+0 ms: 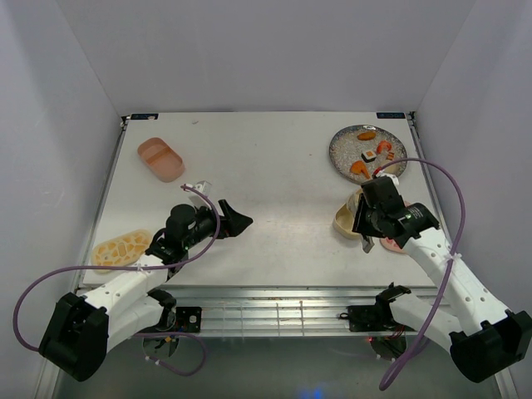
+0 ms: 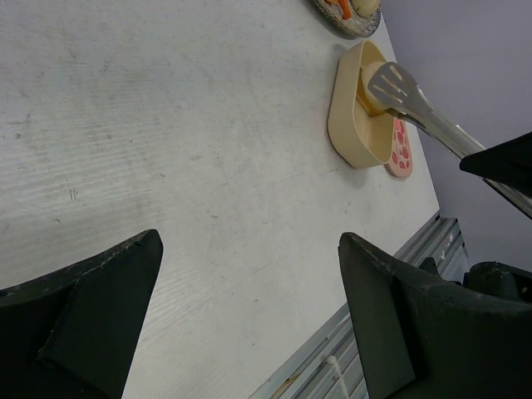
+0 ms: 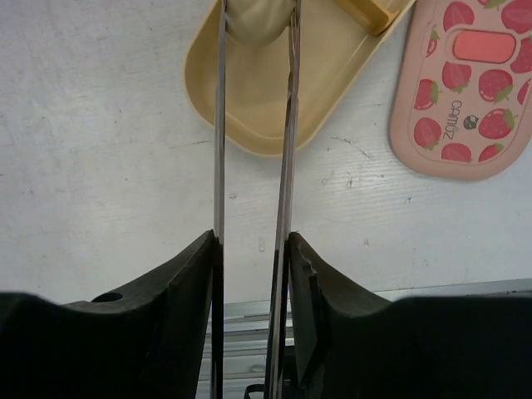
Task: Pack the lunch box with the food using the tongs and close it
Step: Place the fake food in the packing box.
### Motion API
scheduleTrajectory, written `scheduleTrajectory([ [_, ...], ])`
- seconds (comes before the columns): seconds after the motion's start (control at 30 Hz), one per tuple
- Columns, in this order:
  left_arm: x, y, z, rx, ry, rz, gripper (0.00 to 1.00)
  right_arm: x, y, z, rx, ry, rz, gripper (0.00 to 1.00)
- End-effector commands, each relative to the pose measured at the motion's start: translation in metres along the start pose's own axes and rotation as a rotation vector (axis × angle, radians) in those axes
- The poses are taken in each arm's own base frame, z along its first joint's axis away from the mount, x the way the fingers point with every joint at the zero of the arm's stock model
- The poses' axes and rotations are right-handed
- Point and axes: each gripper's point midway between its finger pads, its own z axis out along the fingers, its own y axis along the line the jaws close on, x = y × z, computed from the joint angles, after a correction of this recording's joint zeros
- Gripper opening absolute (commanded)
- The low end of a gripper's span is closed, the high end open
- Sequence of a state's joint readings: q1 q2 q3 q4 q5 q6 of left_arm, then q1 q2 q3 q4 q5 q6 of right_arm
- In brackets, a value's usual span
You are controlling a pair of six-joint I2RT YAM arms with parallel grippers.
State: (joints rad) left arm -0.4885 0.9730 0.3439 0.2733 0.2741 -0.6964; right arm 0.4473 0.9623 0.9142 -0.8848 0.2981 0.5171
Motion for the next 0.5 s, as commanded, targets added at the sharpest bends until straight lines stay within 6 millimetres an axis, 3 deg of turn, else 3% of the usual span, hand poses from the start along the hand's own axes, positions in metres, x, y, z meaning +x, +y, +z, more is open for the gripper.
scheduleTrajectory([
  [0.0, -0.004, -0.007, -0.003, 0.026, -0.022, 0.012, 0.98, 0.0, -0.005, -0.003, 0.026, -0.022, 0.037, 0.43],
  [0.17, -0.003, -0.006, -0.002, 0.026, -0.012, 0.01, 0.98, 0.012, -0.008, 0.008, 0.037, 0.002, 0.033, 0.43],
  [0.47, -0.003, -0.006, -0.002, 0.026, -0.012, 0.012, 0.98, 0.015, -0.004, 0.016, 0.008, -0.01, 0.036, 0.45],
])
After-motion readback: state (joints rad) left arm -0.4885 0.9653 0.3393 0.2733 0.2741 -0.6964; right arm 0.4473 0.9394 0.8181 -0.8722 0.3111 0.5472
